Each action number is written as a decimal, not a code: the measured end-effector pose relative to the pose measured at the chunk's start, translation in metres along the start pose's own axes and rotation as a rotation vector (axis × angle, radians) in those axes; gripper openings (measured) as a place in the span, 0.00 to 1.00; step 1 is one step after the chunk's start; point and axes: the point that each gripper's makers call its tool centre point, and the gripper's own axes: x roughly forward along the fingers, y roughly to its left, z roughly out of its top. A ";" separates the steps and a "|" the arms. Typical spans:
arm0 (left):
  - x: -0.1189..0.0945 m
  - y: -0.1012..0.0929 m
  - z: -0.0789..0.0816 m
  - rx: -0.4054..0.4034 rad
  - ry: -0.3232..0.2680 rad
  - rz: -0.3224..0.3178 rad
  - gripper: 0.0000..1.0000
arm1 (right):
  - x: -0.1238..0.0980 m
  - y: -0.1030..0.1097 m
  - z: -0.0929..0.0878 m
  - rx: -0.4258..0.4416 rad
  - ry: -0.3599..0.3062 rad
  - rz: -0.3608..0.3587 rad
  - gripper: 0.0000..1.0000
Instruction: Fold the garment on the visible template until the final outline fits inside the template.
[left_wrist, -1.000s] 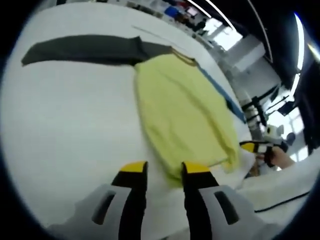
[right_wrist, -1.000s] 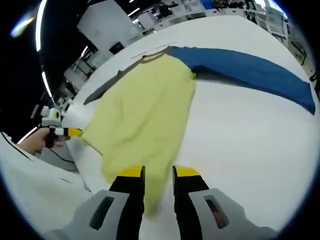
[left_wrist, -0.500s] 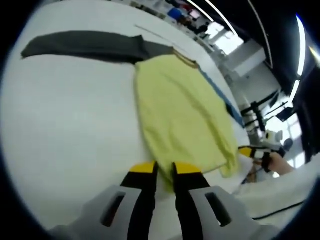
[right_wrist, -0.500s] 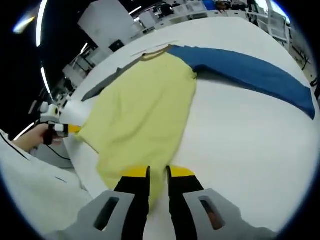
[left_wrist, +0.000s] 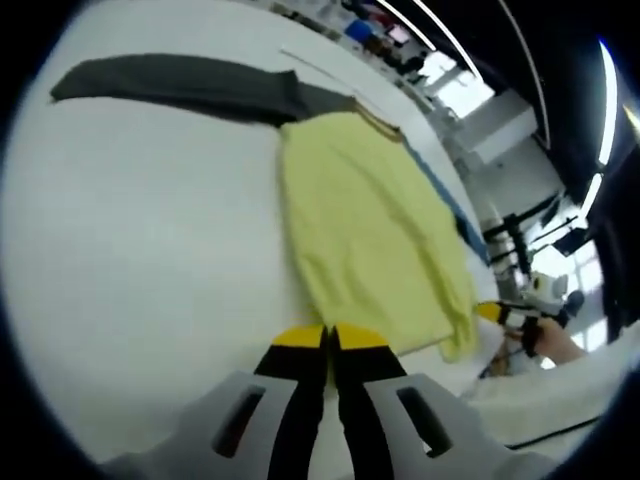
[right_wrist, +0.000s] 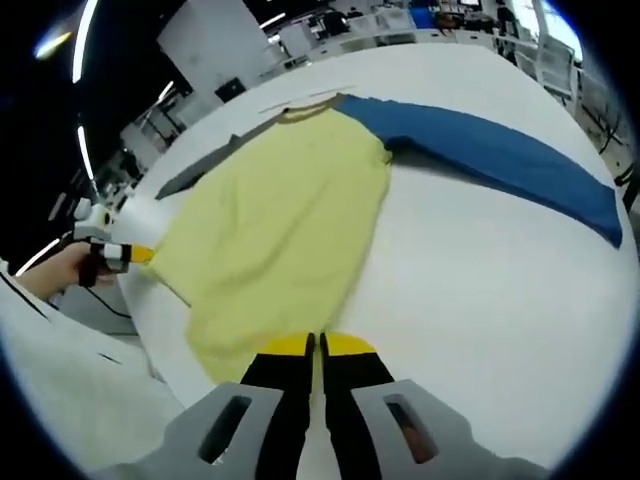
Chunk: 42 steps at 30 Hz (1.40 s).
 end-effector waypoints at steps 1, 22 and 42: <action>-0.002 -0.001 0.001 -0.002 -0.007 -0.002 0.00 | -0.002 0.000 0.001 -0.009 -0.007 -0.006 0.04; -0.044 -0.026 0.009 -0.001 -0.080 -0.070 0.00 | -0.060 0.005 0.038 -0.069 -0.160 0.003 0.03; -0.025 -0.033 0.093 0.078 -0.089 -0.090 0.00 | -0.036 -0.025 0.119 -0.086 -0.201 -0.003 0.03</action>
